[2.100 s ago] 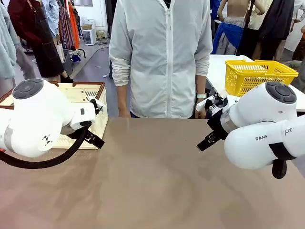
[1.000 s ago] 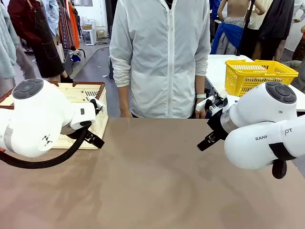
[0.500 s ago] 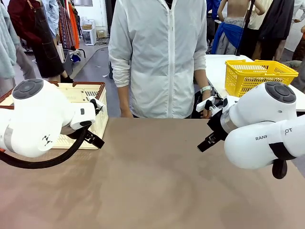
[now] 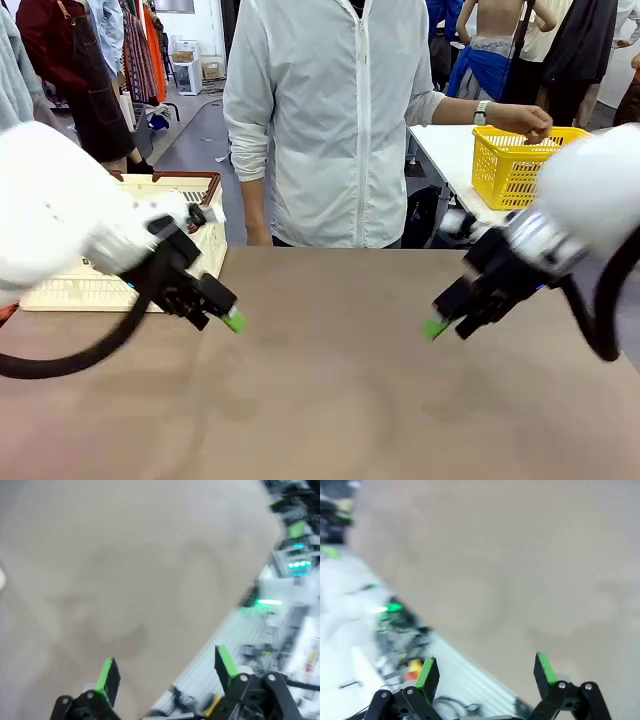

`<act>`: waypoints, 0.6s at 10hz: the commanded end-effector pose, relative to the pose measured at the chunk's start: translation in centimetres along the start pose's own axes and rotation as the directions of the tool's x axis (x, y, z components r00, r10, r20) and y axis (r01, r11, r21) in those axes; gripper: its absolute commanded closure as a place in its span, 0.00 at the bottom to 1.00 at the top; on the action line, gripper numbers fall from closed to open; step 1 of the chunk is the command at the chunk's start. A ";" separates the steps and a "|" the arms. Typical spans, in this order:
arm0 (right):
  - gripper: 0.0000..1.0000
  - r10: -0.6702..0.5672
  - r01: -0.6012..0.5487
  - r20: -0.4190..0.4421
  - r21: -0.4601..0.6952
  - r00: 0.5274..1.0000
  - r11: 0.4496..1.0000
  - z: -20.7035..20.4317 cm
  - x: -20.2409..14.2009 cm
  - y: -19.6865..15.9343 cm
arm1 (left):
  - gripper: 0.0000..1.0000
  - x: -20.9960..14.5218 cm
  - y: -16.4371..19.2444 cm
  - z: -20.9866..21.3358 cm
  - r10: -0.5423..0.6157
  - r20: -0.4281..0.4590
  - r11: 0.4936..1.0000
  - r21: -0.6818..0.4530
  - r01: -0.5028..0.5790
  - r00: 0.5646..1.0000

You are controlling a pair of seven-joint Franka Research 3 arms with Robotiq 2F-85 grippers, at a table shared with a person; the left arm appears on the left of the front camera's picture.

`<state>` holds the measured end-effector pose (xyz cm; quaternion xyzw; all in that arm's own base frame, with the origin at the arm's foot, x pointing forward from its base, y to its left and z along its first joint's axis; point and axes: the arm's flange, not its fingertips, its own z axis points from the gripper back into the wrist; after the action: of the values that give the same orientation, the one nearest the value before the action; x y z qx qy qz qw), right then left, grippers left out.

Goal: Place the drinks into the Shopping basket.
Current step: Pick up one drink and place it into the Shopping basket.

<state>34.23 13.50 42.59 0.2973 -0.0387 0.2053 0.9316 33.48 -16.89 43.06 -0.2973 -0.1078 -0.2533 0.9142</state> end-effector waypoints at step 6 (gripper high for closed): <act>0.00 -0.423 0.093 0.462 0.583 0.780 0.807 20.4 -17.4 -15.2 | 0.00 -20.3 15.6 26.3 0.399 0.579 0.873 -0.478 -0.101 0.711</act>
<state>25.43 -14.46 50.78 0.5742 -0.2053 -0.0064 0.7925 22.83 15.70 53.31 -0.5439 -0.3097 -0.0578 0.7778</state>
